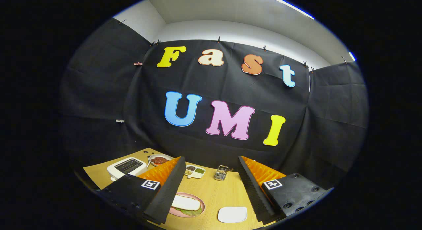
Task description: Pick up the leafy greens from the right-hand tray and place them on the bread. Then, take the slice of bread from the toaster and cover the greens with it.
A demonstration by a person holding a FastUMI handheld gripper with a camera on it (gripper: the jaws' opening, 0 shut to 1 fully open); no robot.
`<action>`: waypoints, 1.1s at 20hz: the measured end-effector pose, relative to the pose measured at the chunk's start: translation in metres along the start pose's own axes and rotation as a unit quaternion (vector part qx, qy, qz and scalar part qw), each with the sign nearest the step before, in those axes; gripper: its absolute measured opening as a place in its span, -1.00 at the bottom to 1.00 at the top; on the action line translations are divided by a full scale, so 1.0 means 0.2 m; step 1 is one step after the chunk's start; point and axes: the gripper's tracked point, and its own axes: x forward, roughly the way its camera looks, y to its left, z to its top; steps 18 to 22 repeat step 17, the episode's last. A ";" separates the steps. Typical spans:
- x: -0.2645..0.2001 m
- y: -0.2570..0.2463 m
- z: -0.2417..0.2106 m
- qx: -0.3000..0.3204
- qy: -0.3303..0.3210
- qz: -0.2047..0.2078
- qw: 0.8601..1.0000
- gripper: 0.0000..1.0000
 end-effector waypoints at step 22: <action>0.04 -0.03 -0.11 0.005 0.038 0.031 0.999 0.96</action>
